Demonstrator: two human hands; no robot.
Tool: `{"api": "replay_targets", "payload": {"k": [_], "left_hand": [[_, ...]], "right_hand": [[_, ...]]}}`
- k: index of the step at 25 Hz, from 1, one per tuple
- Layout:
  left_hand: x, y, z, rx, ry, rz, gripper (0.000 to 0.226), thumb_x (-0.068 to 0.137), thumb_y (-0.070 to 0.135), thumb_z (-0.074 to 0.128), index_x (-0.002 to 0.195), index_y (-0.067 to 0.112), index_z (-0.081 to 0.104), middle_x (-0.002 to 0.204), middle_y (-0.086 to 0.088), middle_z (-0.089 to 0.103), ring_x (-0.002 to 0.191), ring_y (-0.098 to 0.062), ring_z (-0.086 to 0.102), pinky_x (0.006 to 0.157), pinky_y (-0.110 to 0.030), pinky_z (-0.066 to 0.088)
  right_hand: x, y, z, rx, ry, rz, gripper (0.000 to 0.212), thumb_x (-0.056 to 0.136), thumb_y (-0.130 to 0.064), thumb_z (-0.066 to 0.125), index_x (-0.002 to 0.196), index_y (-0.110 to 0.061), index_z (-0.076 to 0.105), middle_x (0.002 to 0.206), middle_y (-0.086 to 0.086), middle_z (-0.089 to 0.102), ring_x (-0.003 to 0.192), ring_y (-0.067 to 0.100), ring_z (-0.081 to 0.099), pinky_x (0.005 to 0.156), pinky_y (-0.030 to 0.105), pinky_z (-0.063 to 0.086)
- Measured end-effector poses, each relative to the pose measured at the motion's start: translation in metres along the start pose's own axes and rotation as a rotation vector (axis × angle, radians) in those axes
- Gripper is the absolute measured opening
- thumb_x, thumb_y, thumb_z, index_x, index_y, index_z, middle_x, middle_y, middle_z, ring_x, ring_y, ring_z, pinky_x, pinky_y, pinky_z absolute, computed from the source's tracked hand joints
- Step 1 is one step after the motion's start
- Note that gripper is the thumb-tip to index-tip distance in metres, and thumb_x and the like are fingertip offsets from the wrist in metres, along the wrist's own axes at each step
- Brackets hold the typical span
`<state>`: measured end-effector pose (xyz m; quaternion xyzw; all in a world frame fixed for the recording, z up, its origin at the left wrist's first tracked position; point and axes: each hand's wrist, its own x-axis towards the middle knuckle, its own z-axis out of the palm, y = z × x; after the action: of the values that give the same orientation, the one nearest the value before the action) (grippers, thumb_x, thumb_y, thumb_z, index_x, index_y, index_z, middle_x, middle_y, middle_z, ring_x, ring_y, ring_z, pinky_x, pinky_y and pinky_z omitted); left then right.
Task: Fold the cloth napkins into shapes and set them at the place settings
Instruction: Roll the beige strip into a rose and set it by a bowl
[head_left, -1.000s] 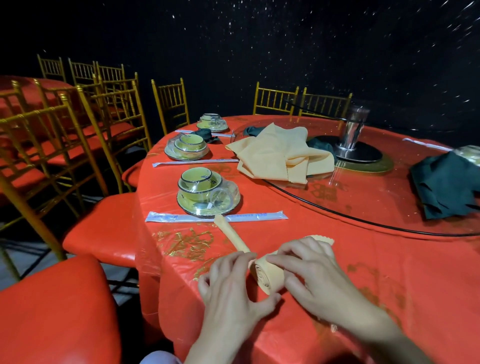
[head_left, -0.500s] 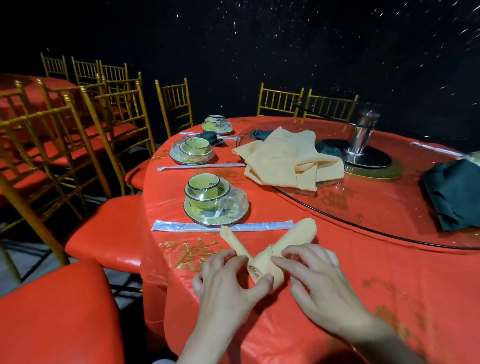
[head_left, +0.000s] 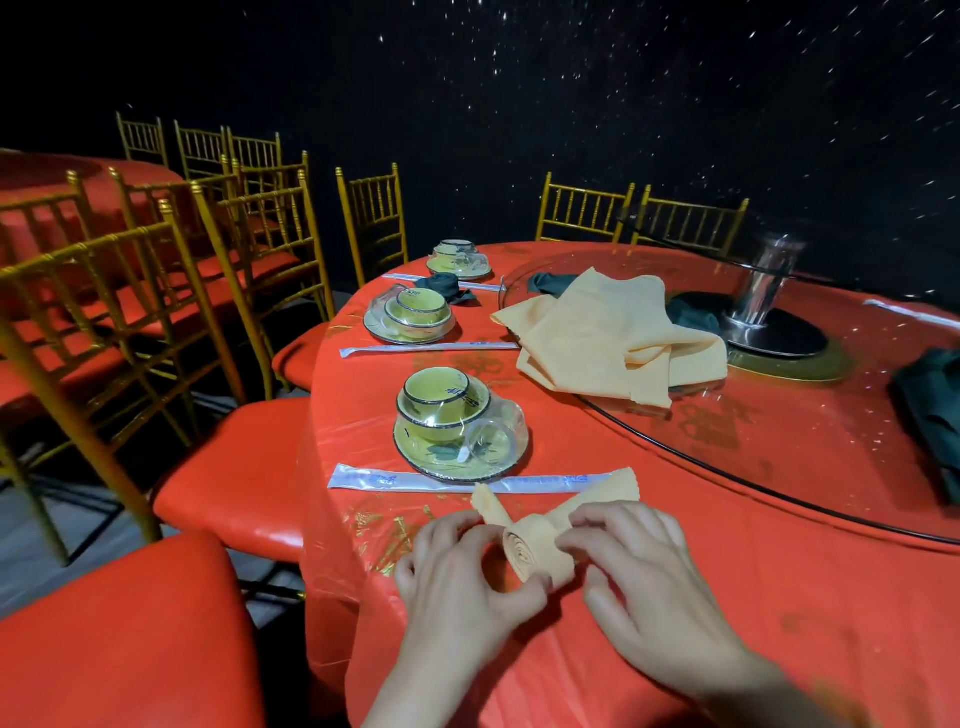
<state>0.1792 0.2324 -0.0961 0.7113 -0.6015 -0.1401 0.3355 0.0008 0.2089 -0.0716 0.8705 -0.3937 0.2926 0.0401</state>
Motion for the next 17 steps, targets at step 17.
{"api": "replay_targets", "payload": {"k": [17], "left_hand": [[0.041,-0.021,-0.009,0.111,-0.014,0.026,0.087,0.047,0.081,0.028,0.123,0.045,0.048,0.109,0.022,0.039,0.116,-0.006,0.032,0.083,-0.028,0.017]], "right_hand": [[0.040,0.003,0.032,0.038,-0.066,0.022,0.049,0.070,-0.022,0.047,0.118,-0.032,0.051,0.119,-0.015,0.051,0.111,0.009,0.045,0.095,0.025,0.027]]}}
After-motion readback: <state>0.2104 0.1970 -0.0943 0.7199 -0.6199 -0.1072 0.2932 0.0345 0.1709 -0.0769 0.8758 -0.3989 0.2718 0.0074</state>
